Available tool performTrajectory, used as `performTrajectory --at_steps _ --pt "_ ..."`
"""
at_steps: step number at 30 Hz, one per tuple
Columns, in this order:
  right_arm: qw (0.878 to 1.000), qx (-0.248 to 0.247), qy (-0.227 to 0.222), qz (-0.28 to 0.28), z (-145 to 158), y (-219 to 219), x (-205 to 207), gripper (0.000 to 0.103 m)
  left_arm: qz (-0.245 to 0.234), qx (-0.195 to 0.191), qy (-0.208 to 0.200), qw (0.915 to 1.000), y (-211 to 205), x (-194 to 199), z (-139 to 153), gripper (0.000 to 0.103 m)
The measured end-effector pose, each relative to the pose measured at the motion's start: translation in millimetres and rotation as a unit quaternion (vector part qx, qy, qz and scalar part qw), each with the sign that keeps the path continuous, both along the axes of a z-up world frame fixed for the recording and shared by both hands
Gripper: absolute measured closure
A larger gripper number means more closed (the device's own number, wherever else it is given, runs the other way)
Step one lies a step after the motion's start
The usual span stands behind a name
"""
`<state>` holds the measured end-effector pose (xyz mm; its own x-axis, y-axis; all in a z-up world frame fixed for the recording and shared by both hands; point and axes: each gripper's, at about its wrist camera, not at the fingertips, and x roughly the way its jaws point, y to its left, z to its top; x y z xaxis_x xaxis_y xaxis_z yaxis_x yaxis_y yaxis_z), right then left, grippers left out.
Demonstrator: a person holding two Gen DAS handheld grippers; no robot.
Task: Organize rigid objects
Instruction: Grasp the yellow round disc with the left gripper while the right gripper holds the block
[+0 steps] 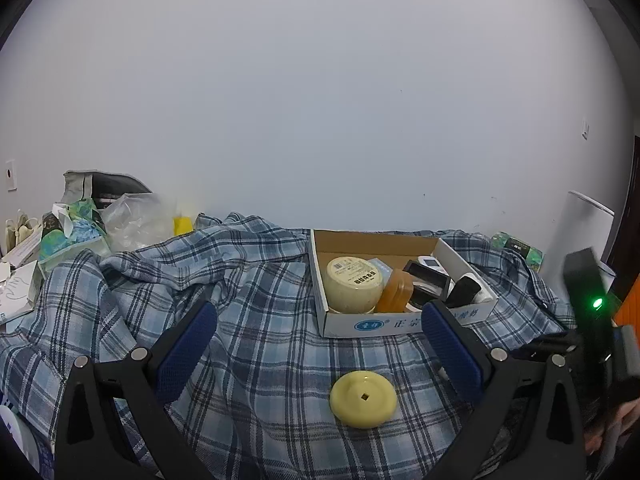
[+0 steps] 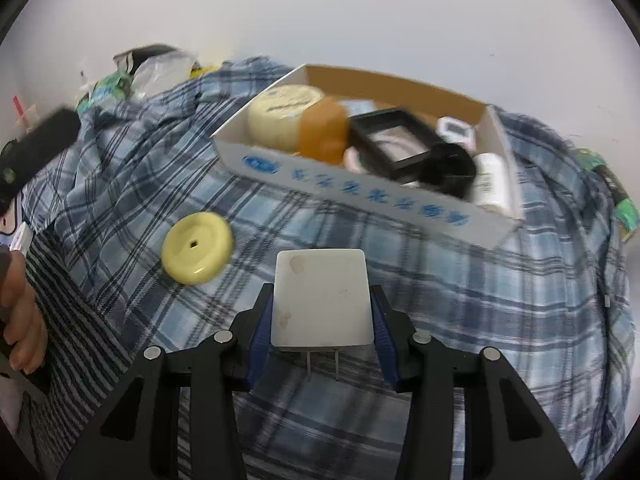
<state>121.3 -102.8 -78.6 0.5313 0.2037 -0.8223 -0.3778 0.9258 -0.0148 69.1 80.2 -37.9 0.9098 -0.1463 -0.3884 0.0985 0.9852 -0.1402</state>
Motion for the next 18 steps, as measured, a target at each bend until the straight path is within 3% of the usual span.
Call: performTrajectory --at_steps 9,10,12,13,18 --pt "0.995 -0.014 -0.092 -0.019 31 -52 -12 0.059 -0.035 -0.017 0.042 0.9984 2 14 -6 0.001" --pt "0.995 -0.011 -0.097 -0.019 32 -57 -13 0.059 -0.043 -0.022 0.055 0.9973 2 18 -8 0.004" --pt "0.994 0.001 -0.104 -0.013 36 -66 -16 0.059 -0.06 -0.032 0.082 0.9943 3 26 -13 0.024" --pt "0.994 0.011 -0.105 -0.006 37 -69 -17 0.059 -0.068 -0.034 0.097 0.9923 3 31 -16 0.027" --pt "0.992 0.039 -0.117 0.007 40 -72 -21 0.059 -0.122 -0.009 0.137 0.983 -16 40 -27 0.03"
